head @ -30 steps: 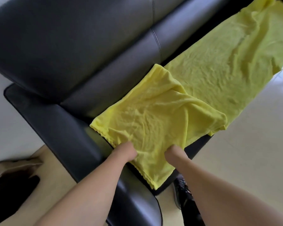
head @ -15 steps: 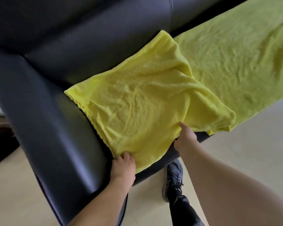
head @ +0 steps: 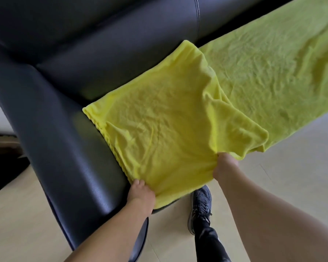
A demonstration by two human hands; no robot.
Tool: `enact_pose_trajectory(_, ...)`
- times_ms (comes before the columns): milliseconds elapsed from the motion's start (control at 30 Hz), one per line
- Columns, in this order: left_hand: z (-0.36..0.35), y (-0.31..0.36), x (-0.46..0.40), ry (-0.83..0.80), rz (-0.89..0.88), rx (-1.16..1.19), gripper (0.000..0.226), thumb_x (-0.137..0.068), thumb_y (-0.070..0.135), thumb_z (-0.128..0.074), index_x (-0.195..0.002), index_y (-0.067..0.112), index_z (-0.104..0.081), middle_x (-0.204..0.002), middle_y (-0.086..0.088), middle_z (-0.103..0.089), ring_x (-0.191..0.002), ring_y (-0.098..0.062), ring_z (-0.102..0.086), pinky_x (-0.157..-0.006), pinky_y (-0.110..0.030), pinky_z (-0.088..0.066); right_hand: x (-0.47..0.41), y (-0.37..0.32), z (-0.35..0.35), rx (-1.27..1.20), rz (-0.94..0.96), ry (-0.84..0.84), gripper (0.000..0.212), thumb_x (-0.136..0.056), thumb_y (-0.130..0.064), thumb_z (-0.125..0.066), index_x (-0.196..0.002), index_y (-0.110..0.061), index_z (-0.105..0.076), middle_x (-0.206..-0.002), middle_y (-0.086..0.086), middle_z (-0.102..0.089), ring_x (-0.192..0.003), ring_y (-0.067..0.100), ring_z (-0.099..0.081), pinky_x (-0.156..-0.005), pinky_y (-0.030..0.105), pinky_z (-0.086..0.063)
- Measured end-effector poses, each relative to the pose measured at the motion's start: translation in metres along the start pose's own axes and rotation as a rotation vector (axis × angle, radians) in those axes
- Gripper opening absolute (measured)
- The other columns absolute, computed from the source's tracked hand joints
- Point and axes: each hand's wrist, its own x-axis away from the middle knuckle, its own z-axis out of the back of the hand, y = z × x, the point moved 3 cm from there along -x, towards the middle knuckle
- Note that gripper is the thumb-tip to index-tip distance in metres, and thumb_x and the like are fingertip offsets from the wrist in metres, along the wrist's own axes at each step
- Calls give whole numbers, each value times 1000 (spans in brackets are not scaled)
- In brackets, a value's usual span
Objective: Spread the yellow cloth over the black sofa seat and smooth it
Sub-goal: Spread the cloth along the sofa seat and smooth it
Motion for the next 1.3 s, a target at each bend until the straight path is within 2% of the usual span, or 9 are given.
enact_pose_trajectory(133, 38, -20, 6, -102, 115, 529, 47, -85, 38, -39, -123, 15, -58, -129, -8, -55, -120, -30, -47, -99, -39, -34, -3, -1, 15, 36, 15, 98, 38, -89, -19, -61, -124, -10, -52, -106, 7, -51, -98, 25, -54, -82, 37, -48)
enact_pose_trajectory(233, 69, -59, 2, 264, 340, 1009, 44, -89, 30, -41, -129, 12, -48, -134, -10, -46, -120, -31, -46, -96, -40, -43, -1, 5, 11, 40, -6, 75, 49, -84, -24, -66, -128, -8, -49, -114, 10, -56, -100, 30, -57, -81, 40, -49)
enact_pose_trajectory(333, 81, -110, -14, 552, 567, 1135, 52, -92, 34, -45, -139, 15, -34, -145, -10, -29, -131, -31, -32, -104, -45, -38, 11, 6, 6, 292, 62, 246, 57, -92, -24, -52, -140, -1, -31, -138, 21, -36, -122, 39, -41, -101, 47, -38)
enact_pose_trajectory(433, 80, -153, -34, 610, 719, 1206, 66, -95, 39, -41, -152, 17, -15, -159, -10, -9, -143, -32, -15, -113, -44, -25, 48, 3, -18, 530, 389, 366, 75, -92, -33, -51, -152, -10, -13, -158, 14, -7, -144, 34, -12, -118, 43, -10)
enact_pose_trajectory(567, 75, -192, -59, 595, 781, 1362, 71, -99, 39, -33, -155, 16, 3, -162, -11, 10, -148, -30, 4, -118, -42, -10, 82, 4, -94, 1101, 1188, 96, 68, -91, -26, -46, -152, -19, -15, -160, 7, -4, -147, 26, 0, -120, 40, 3)
enact_pose_trajectory(733, 77, -206, -73, 737, 820, 1066, 73, -91, 33, -45, -153, 11, -15, -160, -9, -5, -145, -31, -5, -119, -42, -8, 77, -22, -173, 1544, 1630, -88, 63, -99, -30, -39, -154, -26, -9, -162, 4, 6, -149, 27, 8, -118, 45, 10)
enact_pose_trajectory(833, 83, -199, -81, 880, 718, 910, 67, -89, 29, -49, -149, 14, -25, -156, -10, -16, -141, -31, -14, -118, -42, -12, 61, -50, -204, 1681, 1638, -26, 61, -103, -43, -27, -155, -31, 3, -162, 4, 16, -148, 29, 16, -118, 50, 11)
enact_pose_trajectory(1100, 69, -187, -102, 729, 752, 1059, 71, -98, 52, -26, -155, 18, -1, -162, -10, 2, -148, -30, 4, -120, -43, -1, 19, -71, -176, 1780, 1171, 82, 71, -93, -68, -11, -147, -41, 24, -155, -2, 35, -145, 32, 25, -114, 60, 8)
enact_pose_trajectory(1300, 53, -196, -98, 777, 820, 1110, 73, -99, 51, -25, -155, 10, -4, -162, -12, 0, -149, -28, 4, -120, -40, 3, 45, -77, -187, 1670, 1444, 148, 73, -96, -60, -22, -155, -27, 6, -161, 5, 18, -148, 32, 15, -117, 55, 7)
